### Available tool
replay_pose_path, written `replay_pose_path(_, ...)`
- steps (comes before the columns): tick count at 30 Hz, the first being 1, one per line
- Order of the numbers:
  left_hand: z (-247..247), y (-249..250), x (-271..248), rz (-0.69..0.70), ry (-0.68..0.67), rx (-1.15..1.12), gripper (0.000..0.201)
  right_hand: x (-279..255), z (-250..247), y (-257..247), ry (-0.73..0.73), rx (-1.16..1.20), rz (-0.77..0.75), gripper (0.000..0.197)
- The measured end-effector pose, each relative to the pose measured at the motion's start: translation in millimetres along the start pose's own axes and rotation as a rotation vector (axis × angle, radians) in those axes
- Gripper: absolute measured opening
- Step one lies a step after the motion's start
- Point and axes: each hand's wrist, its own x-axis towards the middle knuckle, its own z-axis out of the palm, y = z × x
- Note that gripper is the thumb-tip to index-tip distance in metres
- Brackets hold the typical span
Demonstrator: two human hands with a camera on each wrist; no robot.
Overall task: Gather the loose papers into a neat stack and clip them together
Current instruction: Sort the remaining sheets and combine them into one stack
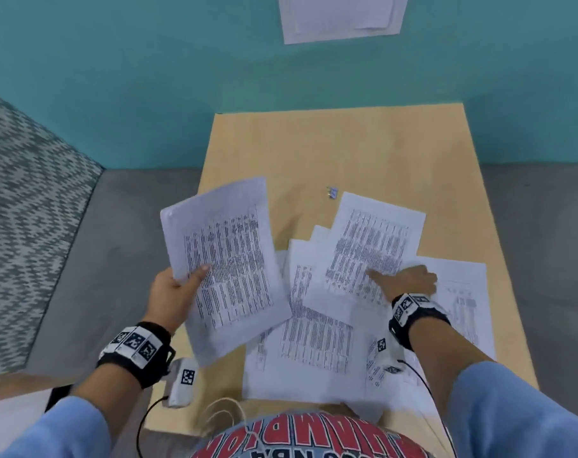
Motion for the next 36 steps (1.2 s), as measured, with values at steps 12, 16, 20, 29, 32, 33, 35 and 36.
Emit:
replay_pose_path(12, -5.9, -12.5, 9.2, -0.119, -0.009, -0.1, 0.028, -1.0, 11.1, 20.7, -0.045, 0.329, -0.218, 0.047)
replay_pose_path(16, -6.6, -13.2, 9.8, -0.111, -0.001, -0.097, 0.021, -19.5, 8.0, 62.4, -0.168, 0.459, -0.226, 0.051)
replay_pose_path(20, -8.9, -20.0, 4.3, -0.111, -0.018, -0.09, 0.021, -44.2, 33.8, 87.3, -0.223, 0.285, -0.245, 0.077)
replay_pose_path(29, -12.5, -29.5, -31.9, -0.12, -0.128, -0.015, 0.03, -69.2, 74.8, 33.5, -0.076, 0.142, -0.243, 0.111)
replay_pose_path(32, -25.2, -33.7, -35.5, -0.102, -0.124, -0.005, 0.021, -67.2, 85.4, 28.0, -0.096, 0.149, -0.224, 0.093)
replay_pose_path(33, -29.3, -35.8, -35.0, -0.101, -0.12, -0.006, 0.021, -68.9, 85.8, 26.7, -0.094, 0.148, -0.238, 0.087)
replay_pose_path(35, -38.2, -38.2, -34.0, -0.098, -0.107, -0.001, 0.026, -69.8, 86.6, 25.1, -0.083, 0.127, -0.232, 0.081)
replay_pose_path(36, -42.1, -38.8, -33.1, -0.096, -0.1, 0.007, 0.03, -71.7, 85.1, 23.5, -0.071, 0.101, -0.224, 0.081)
